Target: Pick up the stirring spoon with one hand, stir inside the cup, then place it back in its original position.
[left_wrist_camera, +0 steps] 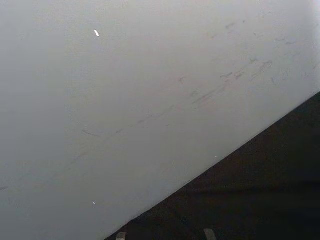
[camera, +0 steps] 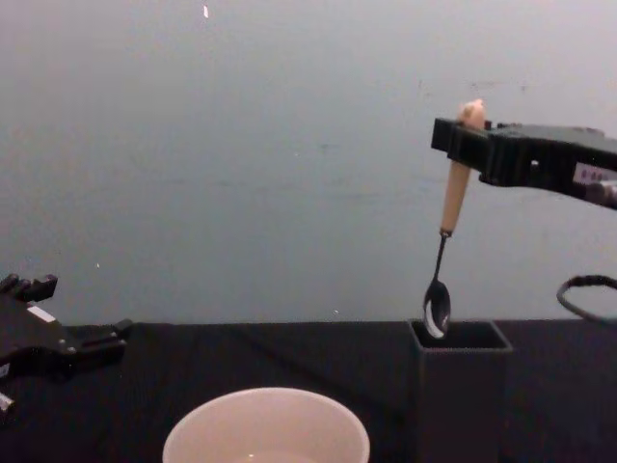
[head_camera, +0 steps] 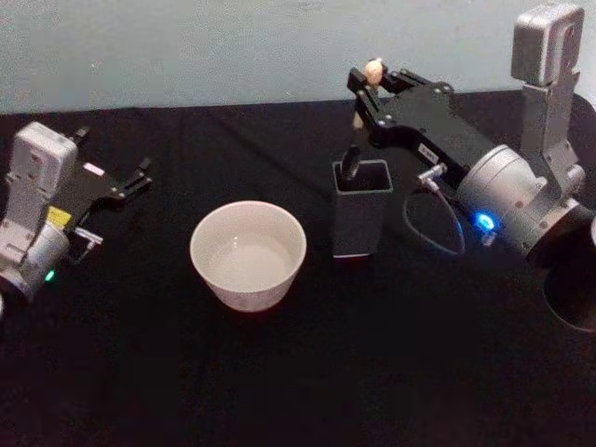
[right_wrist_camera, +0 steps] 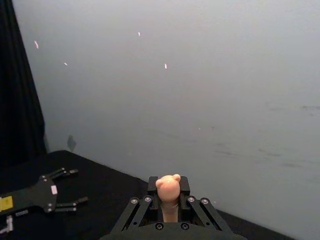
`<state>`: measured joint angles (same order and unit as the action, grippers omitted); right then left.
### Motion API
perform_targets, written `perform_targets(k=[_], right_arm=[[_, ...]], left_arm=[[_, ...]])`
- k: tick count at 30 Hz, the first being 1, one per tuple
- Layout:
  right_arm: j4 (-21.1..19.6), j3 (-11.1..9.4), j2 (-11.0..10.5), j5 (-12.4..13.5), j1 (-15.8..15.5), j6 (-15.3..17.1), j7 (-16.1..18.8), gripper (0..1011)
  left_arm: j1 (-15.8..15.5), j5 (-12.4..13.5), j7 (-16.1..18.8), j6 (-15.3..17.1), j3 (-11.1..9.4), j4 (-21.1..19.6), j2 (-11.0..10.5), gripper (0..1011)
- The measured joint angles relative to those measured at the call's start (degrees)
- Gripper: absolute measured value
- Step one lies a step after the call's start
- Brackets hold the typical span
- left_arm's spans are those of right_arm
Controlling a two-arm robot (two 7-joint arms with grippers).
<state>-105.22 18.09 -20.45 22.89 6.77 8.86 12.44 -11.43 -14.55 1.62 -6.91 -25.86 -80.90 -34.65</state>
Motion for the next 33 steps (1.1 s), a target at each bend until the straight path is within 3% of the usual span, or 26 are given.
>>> perform_targets(k=[13,33], right_arm=[[2.5,-0.4,1.4,-2.0,-0.2,2.8,-0.5,221],[9.0,0.8,4.0,-6.5,0.4,6.3,-0.9,221]], left_arm=[[0.0,0.0,0.0,0.0,0.0,0.0,0.0,1001],[0.0,0.0,0.0,0.0,0.0,0.0,0.0,1001]])
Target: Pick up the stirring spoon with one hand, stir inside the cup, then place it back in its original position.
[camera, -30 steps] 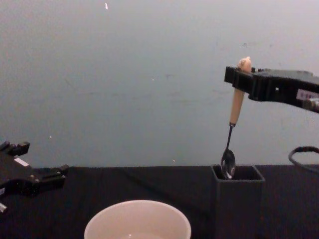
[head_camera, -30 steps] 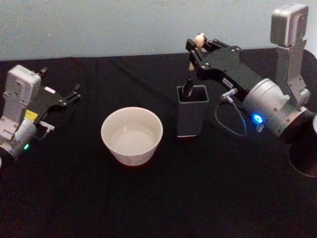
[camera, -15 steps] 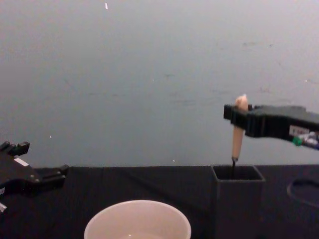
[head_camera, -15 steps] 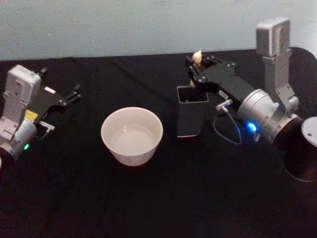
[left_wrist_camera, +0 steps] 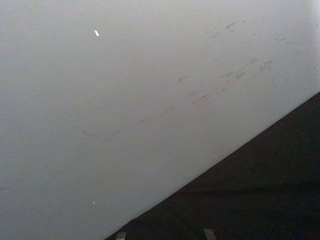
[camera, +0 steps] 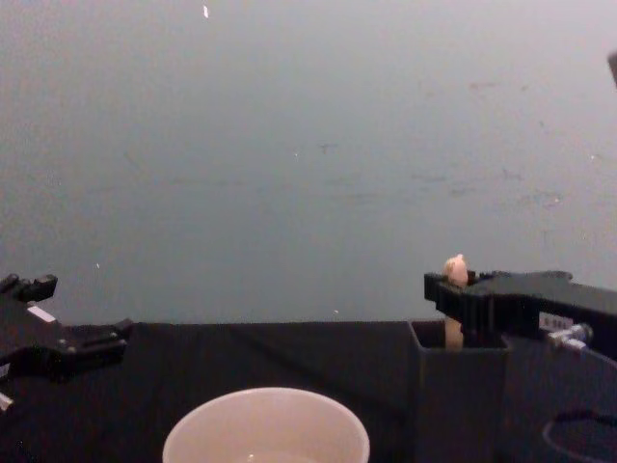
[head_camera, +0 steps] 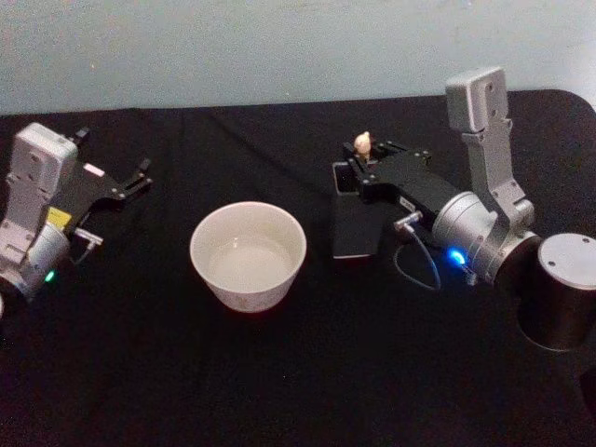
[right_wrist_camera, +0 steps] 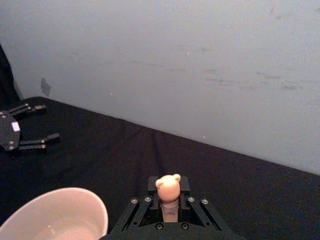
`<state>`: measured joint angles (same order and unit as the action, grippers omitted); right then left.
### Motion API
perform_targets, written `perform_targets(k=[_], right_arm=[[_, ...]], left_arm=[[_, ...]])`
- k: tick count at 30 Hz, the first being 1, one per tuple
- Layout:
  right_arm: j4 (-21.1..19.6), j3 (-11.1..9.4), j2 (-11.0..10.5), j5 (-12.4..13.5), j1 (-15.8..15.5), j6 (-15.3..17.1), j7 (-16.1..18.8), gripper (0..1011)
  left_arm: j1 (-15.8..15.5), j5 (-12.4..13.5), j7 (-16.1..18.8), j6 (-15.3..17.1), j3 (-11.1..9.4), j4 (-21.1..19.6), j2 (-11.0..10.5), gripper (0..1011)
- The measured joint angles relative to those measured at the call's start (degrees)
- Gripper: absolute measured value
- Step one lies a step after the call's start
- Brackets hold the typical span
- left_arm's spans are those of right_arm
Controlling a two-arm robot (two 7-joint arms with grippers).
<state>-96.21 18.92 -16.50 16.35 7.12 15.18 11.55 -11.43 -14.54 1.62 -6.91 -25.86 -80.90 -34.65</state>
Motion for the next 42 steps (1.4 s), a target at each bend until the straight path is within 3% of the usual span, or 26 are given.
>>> perform_targets(k=[9,24,42], right_arm=[[1.5,0.1,0.9,-1.9,0.3,0.4,0.1,221],[1.4,0.0,0.9,-1.8,0.3,0.4,0.1,254],[1.3,0.0,0.8,-1.6,0.3,0.4,0.1,830]], left_arm=[[0.0,0.0,0.0,0.0,0.0,0.0,0.0,1001],[0.0,0.0,0.0,0.0,0.0,0.0,0.0,1001],[0.0,0.0,0.0,0.0,0.0,0.0,0.0,1001]])
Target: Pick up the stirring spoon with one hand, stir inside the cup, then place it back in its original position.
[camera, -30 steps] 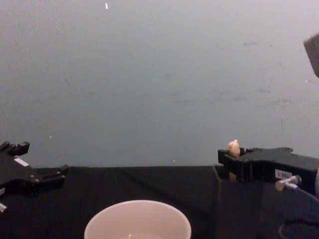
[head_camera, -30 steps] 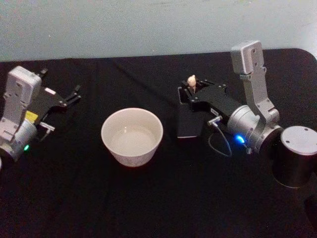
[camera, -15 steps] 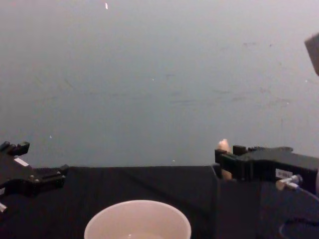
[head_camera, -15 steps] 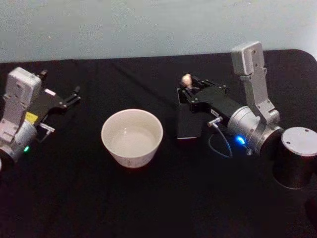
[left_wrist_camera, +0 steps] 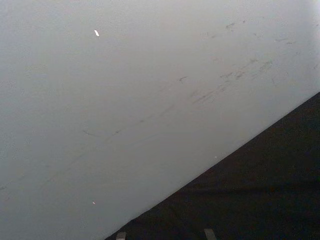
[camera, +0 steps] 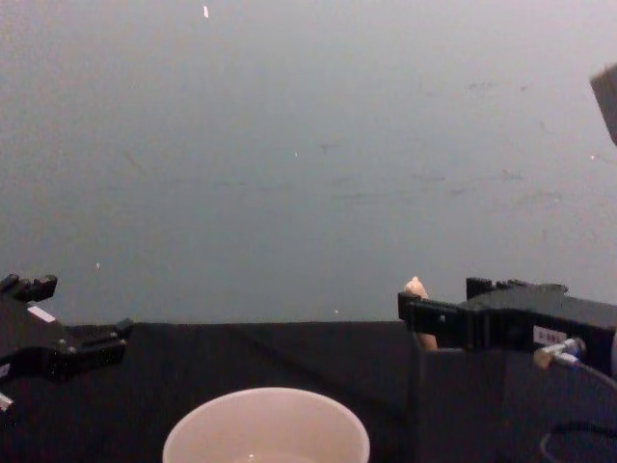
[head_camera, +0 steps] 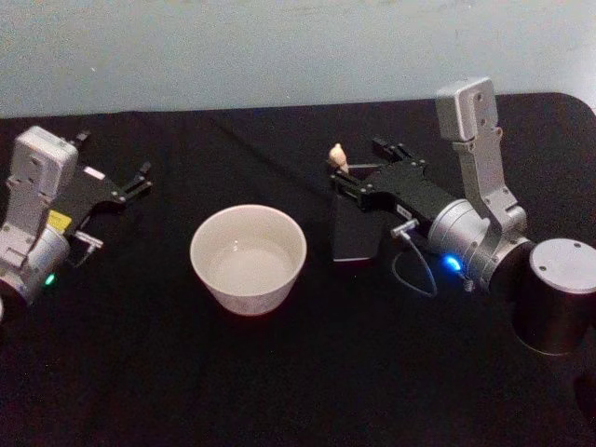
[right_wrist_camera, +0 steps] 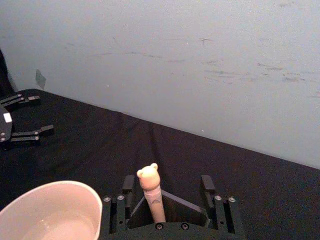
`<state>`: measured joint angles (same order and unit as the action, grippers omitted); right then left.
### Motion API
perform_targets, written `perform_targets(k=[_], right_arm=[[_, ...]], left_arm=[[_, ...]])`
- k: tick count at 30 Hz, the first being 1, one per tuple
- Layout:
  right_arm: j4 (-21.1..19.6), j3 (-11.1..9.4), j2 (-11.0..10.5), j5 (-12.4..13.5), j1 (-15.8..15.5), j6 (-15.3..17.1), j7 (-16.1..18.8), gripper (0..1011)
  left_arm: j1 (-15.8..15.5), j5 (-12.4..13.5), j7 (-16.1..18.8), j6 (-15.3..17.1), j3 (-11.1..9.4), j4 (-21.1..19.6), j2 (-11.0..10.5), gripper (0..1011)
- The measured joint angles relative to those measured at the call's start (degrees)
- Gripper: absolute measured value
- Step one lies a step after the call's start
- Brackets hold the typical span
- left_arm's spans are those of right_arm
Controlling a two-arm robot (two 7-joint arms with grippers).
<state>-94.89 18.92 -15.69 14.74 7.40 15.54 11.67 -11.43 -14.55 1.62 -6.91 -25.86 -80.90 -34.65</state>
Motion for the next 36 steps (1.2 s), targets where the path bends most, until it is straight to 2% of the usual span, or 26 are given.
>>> perform_targets(k=[3,7,11,16,20,25,28,32,36], right_arm=[[0.0,0.0,0.0,0.0,0.0,0.0,0.0,925],[0.0,0.0,0.0,0.0,0.0,0.0,0.0,1003],[0.0,-0.1,0.0,0.1,0.0,0.0,0.1,1002],[-1.0,-1.2,0.6,1.4,0.0,-0.4,1.1,1002],[-2.2,-3.3,1.6,3.5,0.4,-1.7,1.1,1002],[-1.8,-5.5,3.0,4.1,1.1,-3.9,-1.4,1003],[0.1,-6.6,3.8,2.9,1.8,-5.4,-4.0,1003],[4.2,-7.8,4.4,-0.1,2.6,-6.5,-6.8,1003],[7.1,-7.9,4.3,-2.3,2.7,-6.5,-7.9,1003]], left_arm=[[0.0,0.0,0.0,0.0,0.0,0.0,0.0,1001],[0.0,0.0,0.0,0.0,0.0,0.0,0.0,1001],[0.0,0.0,0.0,0.0,0.0,0.0,0.0,1001],[0.0,0.0,0.0,0.0,0.0,0.0,0.0,1001],[0.0,0.0,0.0,0.0,0.0,0.0,0.0,1001],[0.0,0.0,0.0,0.0,0.0,0.0,0.0,1001],[0.0,0.0,0.0,0.0,0.0,0.0,0.0,1001],[0.0,0.0,0.0,0.0,0.0,0.0,0.0,1001],[0.0,0.0,0.0,0.0,0.0,0.0,0.0,1001]])
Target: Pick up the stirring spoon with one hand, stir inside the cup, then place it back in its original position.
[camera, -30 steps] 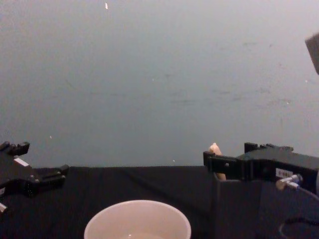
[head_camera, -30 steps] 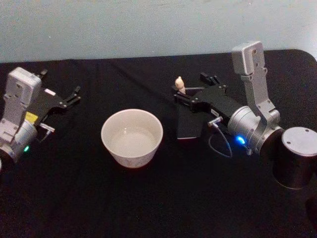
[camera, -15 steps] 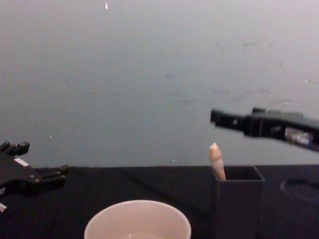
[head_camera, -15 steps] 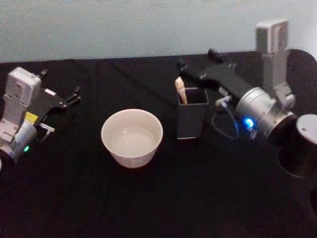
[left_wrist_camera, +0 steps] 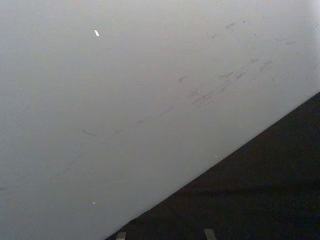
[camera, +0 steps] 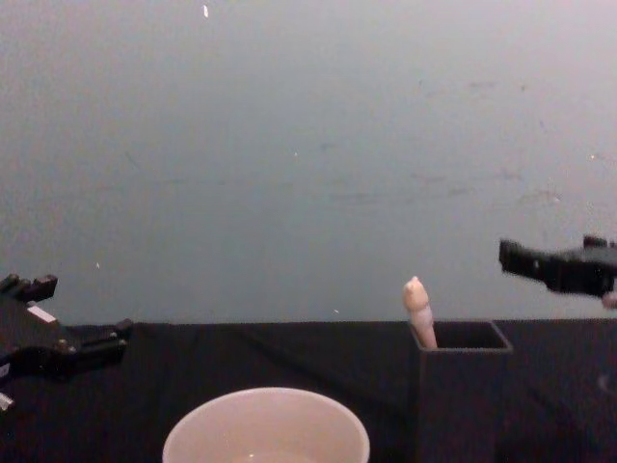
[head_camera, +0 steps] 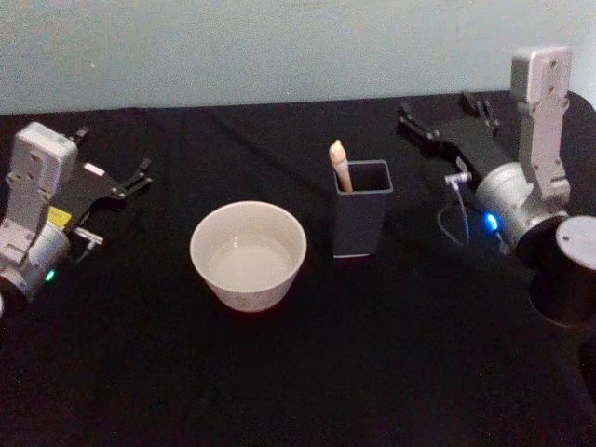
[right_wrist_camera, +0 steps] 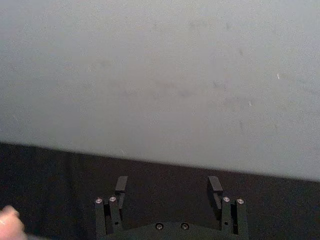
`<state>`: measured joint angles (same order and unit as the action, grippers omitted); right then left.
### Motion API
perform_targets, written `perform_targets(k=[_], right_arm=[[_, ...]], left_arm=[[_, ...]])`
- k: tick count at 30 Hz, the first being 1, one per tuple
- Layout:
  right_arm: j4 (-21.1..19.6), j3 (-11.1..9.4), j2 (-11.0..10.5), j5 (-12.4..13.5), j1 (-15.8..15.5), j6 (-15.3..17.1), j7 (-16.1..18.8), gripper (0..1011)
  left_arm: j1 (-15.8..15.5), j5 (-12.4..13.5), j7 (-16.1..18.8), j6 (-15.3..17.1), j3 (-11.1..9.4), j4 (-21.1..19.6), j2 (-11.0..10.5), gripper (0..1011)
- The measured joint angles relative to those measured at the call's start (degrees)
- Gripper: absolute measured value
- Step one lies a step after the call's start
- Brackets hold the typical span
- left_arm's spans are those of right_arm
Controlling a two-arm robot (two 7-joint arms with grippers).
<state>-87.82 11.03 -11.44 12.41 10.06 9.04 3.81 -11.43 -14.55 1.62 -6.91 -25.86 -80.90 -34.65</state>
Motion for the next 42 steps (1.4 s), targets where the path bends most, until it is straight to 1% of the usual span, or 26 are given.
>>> perform_targets(k=[5,15,42], right_arm=[[3.3,0.4,0.0,-2.6,-0.5,0.6,-0.7,1003],[6.3,0.9,0.8,-5.6,-0.7,2.0,-1.4,1003],[6.0,0.9,0.6,-5.3,-0.7,1.9,-1.2,1002]], left_arm=[[0.0,0.0,0.0,0.0,0.0,0.0,0.0,1001],[0.0,0.0,0.0,0.0,0.0,0.0,0.0,1001],[0.0,0.0,0.0,0.0,0.0,0.0,0.0,1001]])
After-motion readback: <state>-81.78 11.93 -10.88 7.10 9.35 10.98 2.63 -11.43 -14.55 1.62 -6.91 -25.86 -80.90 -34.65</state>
